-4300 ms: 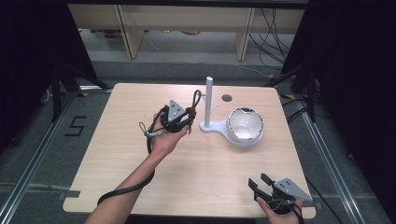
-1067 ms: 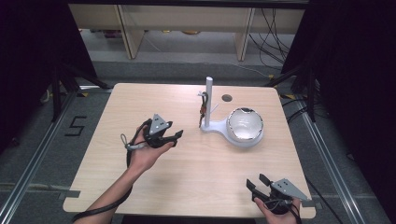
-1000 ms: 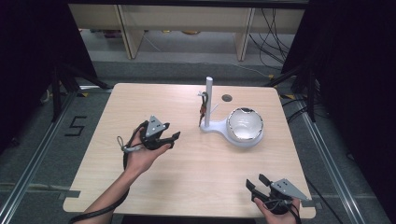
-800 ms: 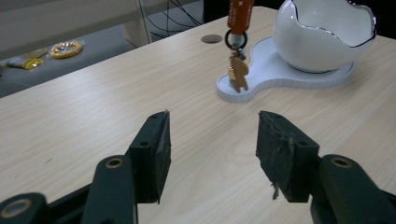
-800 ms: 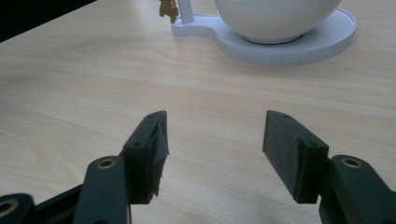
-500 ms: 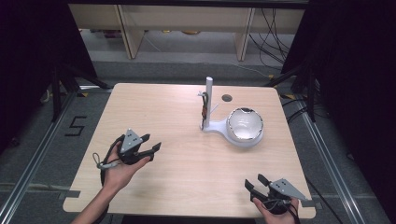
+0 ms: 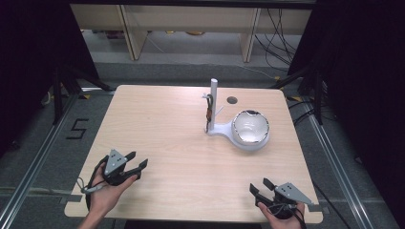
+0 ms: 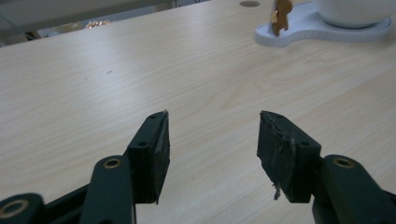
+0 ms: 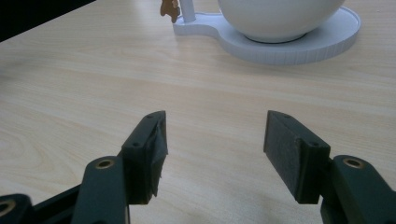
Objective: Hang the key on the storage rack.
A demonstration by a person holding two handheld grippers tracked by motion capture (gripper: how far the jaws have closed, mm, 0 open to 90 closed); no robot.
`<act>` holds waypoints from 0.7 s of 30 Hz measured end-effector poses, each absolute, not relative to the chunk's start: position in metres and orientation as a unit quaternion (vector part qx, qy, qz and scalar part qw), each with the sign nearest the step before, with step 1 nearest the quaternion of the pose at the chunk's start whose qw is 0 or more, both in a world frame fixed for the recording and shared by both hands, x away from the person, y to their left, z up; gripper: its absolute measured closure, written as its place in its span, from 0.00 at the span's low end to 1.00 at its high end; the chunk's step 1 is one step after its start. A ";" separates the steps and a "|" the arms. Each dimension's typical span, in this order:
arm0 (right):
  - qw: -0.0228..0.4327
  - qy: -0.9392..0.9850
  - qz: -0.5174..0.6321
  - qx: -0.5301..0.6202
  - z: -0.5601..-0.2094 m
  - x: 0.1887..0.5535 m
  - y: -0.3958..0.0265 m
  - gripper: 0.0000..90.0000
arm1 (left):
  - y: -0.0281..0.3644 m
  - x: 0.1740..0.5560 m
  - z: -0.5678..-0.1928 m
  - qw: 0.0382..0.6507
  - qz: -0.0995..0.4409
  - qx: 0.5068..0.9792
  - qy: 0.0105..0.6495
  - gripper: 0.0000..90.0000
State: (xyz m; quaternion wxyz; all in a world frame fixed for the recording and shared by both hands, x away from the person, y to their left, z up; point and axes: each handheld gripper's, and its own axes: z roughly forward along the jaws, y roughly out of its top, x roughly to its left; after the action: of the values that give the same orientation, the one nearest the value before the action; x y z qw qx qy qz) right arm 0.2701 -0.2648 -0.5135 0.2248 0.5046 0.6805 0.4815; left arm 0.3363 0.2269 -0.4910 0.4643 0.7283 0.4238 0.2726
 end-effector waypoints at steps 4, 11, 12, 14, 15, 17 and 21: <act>0.220 0.682 0.478 0.508 -0.513 0.269 -0.265 0.45 | 0.237 0.329 -0.504 0.455 0.275 0.726 0.436 0.48; 0.225 0.679 0.486 0.502 -0.515 0.272 -0.263 0.44 | 0.249 0.320 -0.521 0.463 0.288 0.713 0.442 0.48; 0.230 0.683 0.482 0.498 -0.515 0.272 -0.264 0.44 | 0.250 0.319 -0.522 0.465 0.292 0.709 0.441 0.48; 0.232 0.682 0.481 0.499 -0.516 0.272 -0.263 0.44 | 0.251 0.319 -0.523 0.473 0.299 0.701 0.441 0.48; 0.234 0.683 0.480 0.499 -0.516 0.272 -0.263 0.44 | 0.252 0.318 -0.523 0.473 0.301 0.701 0.440 0.48; 0.224 0.678 0.482 0.508 -0.516 0.271 -0.261 0.44 | 0.252 0.318 -0.523 0.476 0.301 0.700 0.439 0.47; 0.228 0.685 0.482 0.497 -0.516 0.271 -0.264 0.44 | 0.253 0.318 -0.523 0.478 0.302 0.694 0.446 0.46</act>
State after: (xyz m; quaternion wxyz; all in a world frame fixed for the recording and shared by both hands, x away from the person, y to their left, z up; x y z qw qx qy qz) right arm 0.2712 -0.2638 -0.5162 0.2276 0.4966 0.6849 0.4823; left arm 0.3177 0.2531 -0.5233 0.4779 0.6940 0.4456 0.3024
